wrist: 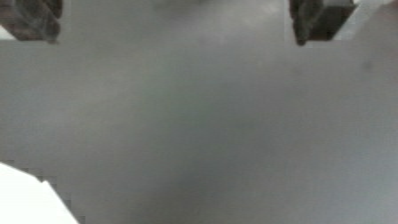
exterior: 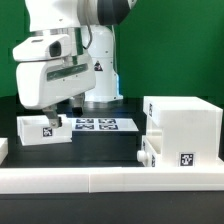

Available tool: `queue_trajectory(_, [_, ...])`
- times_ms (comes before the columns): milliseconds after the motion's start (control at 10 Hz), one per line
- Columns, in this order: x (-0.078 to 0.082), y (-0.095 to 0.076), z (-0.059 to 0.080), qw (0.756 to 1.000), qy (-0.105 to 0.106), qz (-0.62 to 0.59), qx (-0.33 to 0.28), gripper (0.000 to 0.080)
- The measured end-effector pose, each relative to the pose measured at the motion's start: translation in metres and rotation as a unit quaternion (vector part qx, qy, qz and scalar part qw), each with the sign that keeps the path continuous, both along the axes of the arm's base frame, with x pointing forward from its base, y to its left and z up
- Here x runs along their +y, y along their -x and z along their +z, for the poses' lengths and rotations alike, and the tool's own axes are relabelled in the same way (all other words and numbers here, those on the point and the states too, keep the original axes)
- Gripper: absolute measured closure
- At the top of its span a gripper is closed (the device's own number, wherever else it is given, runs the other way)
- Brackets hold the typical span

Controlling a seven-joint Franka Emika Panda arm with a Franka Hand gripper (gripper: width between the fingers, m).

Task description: Assemble drawer

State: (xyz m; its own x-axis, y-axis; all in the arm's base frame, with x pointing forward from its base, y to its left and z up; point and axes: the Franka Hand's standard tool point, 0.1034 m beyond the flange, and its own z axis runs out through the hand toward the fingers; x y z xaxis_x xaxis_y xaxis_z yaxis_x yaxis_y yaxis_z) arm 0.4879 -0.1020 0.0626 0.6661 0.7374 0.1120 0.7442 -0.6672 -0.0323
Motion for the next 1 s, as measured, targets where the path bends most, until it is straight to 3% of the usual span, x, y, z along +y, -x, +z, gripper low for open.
queue_trajectory(300, [0.0,0.021,0.008,0.991,-0.002,-0.134,0.012,0.015])
queue_trajectory(600, [0.002,0.022,0.008,0.974,-0.009,-0.227,0.022,0.015])
queue_trajectory(800, [0.002,0.023,0.009,0.974,-0.009,-0.226,0.021,0.015])
queue_trajectory(1000, [0.002,0.039,0.008,0.974,-0.003,-0.228,0.015,0.015])
